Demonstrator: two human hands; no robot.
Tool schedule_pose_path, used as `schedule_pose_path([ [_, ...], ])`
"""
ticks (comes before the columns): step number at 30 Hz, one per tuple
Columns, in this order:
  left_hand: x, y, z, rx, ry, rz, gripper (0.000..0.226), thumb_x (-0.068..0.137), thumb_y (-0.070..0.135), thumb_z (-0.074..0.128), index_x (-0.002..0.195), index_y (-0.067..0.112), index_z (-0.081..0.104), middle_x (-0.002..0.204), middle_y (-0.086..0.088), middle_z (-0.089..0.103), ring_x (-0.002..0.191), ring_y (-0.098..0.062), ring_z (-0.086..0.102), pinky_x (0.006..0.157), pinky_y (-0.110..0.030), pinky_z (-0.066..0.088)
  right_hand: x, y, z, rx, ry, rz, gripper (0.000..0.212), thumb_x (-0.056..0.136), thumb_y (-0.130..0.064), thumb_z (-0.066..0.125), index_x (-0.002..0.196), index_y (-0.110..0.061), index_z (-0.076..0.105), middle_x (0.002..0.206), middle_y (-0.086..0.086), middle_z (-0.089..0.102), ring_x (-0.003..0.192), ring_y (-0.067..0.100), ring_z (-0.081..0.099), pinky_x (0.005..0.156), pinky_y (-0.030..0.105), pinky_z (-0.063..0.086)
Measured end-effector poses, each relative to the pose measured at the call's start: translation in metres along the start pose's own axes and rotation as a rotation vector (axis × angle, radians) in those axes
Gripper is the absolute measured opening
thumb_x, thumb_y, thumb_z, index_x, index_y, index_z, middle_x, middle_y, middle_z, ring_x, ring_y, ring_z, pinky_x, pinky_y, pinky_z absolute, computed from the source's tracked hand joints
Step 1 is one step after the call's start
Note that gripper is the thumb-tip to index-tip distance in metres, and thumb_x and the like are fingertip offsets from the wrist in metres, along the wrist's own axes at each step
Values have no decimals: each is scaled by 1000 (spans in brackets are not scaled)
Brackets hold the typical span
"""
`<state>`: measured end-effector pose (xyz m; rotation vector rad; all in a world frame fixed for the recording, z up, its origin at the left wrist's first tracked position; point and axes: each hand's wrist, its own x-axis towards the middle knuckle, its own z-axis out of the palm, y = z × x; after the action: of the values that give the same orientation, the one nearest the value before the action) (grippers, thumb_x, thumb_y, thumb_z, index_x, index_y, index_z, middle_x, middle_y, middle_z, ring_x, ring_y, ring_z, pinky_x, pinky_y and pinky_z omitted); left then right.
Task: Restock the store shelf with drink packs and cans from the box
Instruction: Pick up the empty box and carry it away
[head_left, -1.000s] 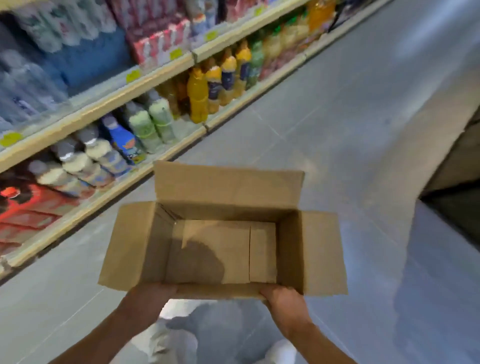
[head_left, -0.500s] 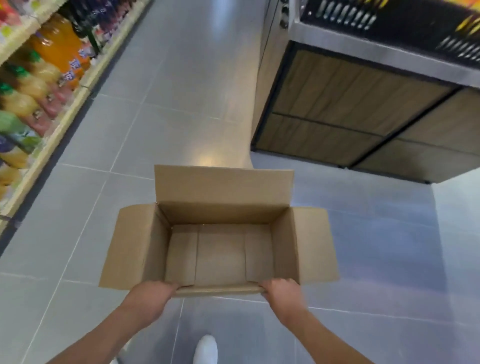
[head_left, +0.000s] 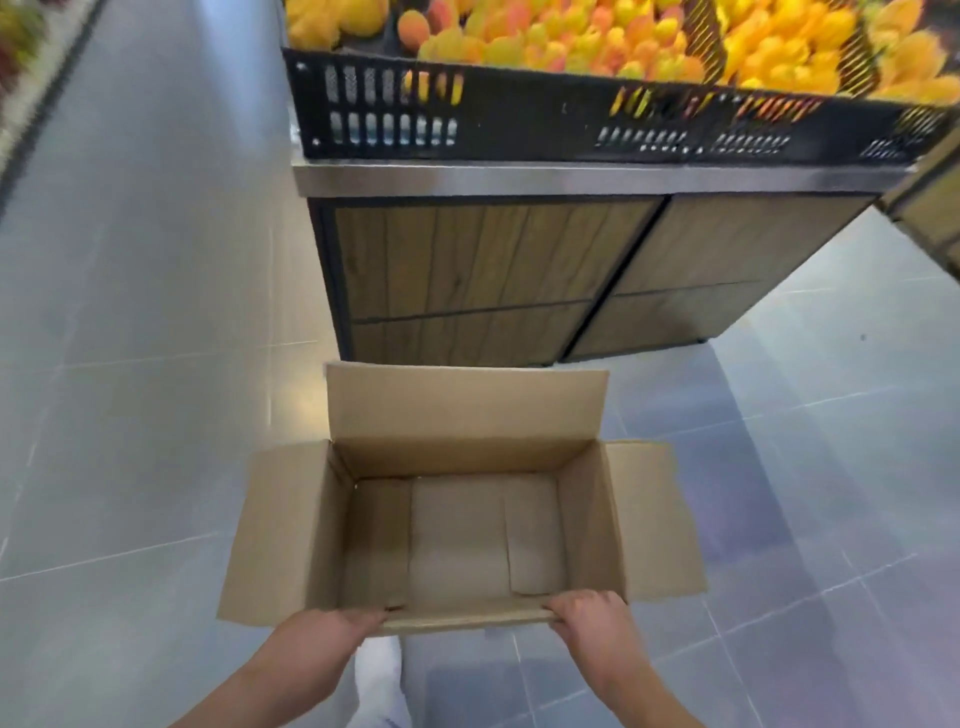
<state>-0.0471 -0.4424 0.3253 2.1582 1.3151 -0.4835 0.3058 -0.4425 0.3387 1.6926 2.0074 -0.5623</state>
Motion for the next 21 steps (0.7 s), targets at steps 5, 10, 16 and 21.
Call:
schedule_pose_path([
  [5,112,19,-55,20,-42,77,72,85,-1,37,146,37,32,132,1,62,109,-26,64,88,-39,52,66,76,-34,-63,15,113,32,98,-39,46,124,-31,62,115,-3,71,111,21,62,90,33,42],
  [10,230,46,-97,31,-58,112,69,87,2,40,146,39,34,134,1,61,113,-27,63,90,-37,49,138,158,-53,-6,21,197,27,99,-35,47,119,-33,64,111,-4,71,107,20,62,85,33,39],
  [16,378,69,-108,92,-84,118,67,88,3,40,146,35,32,122,-6,65,106,-33,64,87,-45,49,251,268,-45,-54,1,189,22,98,-33,47,112,-31,64,108,-3,72,102,21,65,76,33,36],
  [21,535,82,-82,107,71,83,51,86,15,50,129,41,58,102,4,71,89,-14,71,76,-22,52,401,373,-15,-109,2,107,22,95,-43,55,110,-34,69,110,0,73,105,20,67,84,30,48],
])
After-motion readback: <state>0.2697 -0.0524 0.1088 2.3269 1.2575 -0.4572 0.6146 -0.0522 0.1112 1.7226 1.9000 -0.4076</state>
